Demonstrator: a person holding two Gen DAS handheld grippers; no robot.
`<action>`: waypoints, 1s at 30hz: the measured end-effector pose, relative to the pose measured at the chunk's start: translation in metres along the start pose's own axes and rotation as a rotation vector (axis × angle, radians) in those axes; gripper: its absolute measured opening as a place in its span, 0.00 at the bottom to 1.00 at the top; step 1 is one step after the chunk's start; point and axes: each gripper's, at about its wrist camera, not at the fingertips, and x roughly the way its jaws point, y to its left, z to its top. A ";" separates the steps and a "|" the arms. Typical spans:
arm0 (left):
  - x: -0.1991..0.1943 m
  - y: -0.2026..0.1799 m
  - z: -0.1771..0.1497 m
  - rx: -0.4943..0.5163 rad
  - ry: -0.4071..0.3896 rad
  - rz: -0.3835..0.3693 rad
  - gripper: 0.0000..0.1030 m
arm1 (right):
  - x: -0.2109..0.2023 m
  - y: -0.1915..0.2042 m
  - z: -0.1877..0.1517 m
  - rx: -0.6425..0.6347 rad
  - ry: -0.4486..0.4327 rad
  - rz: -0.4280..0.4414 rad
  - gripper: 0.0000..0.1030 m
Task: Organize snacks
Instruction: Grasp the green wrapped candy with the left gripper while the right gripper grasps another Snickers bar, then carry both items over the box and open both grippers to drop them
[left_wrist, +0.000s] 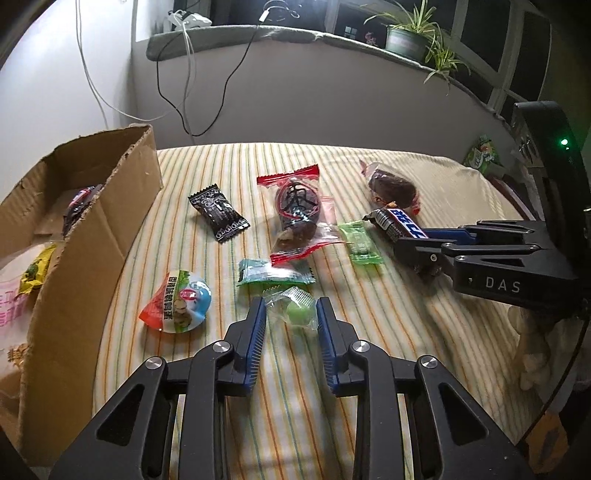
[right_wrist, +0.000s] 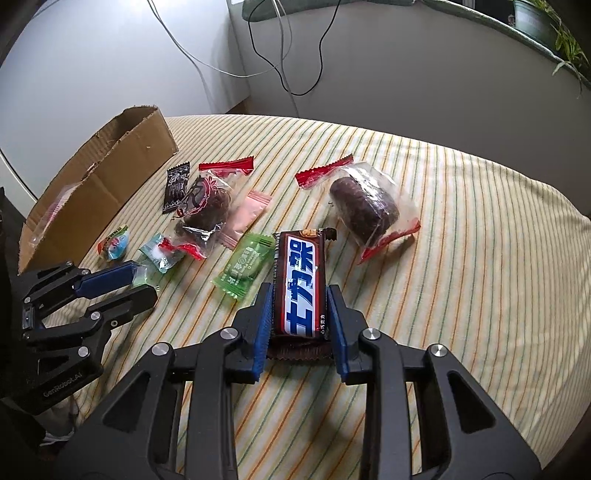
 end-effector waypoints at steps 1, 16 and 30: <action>-0.002 0.000 0.000 0.001 -0.004 -0.002 0.25 | -0.002 0.000 -0.001 0.002 -0.001 0.000 0.29; -0.057 0.015 -0.005 -0.031 -0.121 -0.001 0.25 | -0.049 0.024 -0.001 -0.033 -0.082 0.027 0.29; -0.098 0.061 -0.003 -0.088 -0.222 0.098 0.25 | -0.056 0.083 0.036 -0.131 -0.139 0.093 0.29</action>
